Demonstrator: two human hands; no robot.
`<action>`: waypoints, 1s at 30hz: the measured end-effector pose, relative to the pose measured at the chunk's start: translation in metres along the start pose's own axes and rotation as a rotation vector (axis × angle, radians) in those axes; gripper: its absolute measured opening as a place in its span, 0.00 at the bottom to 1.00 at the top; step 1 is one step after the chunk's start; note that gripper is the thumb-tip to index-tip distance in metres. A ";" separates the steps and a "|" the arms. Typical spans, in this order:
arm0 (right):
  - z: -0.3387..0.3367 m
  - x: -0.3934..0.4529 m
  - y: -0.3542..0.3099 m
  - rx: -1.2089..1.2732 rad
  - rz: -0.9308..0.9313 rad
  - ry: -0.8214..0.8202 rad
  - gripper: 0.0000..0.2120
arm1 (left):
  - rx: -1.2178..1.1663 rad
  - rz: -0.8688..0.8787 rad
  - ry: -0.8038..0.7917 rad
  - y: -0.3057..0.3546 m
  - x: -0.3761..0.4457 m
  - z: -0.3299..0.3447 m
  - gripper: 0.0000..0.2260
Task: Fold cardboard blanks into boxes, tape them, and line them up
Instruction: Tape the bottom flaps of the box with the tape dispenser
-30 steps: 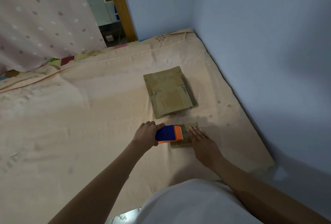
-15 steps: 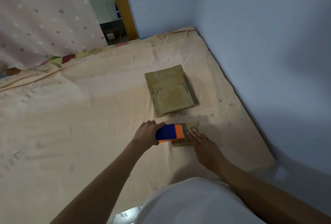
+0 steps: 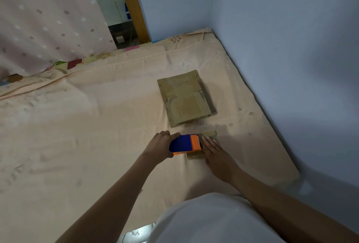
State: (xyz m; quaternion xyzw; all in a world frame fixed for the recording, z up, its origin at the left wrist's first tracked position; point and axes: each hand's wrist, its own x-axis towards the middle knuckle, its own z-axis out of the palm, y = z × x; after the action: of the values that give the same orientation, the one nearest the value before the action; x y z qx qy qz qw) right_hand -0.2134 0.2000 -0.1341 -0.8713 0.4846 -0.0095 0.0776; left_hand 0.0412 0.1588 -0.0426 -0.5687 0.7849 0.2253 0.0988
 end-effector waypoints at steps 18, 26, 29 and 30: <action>0.014 0.000 0.003 0.008 0.005 0.005 0.29 | -0.107 0.137 0.034 -0.021 -0.003 0.010 0.36; 0.018 0.000 0.005 0.010 -0.023 0.053 0.29 | -0.077 0.352 0.144 -0.036 -0.014 0.021 0.26; 0.019 0.000 0.007 0.003 -0.035 0.075 0.29 | -0.076 0.363 0.129 -0.037 -0.015 0.020 0.27; 0.019 0.001 0.008 0.002 -0.039 0.077 0.29 | -0.077 0.357 0.118 -0.038 -0.016 0.019 0.27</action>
State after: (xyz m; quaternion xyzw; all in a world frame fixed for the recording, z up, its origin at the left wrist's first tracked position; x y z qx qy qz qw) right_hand -0.2177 0.1979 -0.1541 -0.8794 0.4702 -0.0450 0.0596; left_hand 0.0797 0.1713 -0.0616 -0.4359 0.8686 0.2356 -0.0109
